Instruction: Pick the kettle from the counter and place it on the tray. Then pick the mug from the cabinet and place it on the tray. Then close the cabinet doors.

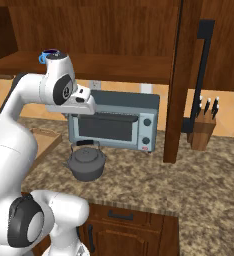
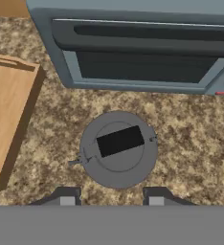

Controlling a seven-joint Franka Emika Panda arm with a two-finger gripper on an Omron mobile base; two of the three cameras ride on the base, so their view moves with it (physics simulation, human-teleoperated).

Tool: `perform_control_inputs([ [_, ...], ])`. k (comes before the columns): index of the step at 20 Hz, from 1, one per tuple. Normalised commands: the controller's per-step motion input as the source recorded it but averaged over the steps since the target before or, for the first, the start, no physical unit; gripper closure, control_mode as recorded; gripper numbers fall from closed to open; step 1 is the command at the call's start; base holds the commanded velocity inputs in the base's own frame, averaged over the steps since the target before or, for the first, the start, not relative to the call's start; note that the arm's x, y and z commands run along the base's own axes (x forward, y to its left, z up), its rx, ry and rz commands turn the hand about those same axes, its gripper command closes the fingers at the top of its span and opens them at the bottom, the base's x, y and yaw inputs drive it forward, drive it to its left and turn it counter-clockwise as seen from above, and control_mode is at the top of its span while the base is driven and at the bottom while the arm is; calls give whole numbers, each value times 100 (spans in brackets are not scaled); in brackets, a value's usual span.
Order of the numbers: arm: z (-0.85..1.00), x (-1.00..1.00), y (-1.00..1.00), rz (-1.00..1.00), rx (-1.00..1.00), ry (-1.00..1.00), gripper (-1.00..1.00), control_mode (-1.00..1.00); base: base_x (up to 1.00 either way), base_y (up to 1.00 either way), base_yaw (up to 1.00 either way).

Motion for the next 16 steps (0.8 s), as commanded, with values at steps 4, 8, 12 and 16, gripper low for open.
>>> perform_control_inputs([
  [4, -19, -3, 1, -24, 0, 0, -100, -100, 0, 0, 0],
  [8, -62, -15, 0, -79, 0, -1, -100, -100, 0, 0, 0],
  [12, -41, 0, 0, -48, 4, 1, -100, -100, 0, 0, 0],
  [16, -18, 3, -4, 0, 0, 4, -100, -100, 0, 0, 0],
])
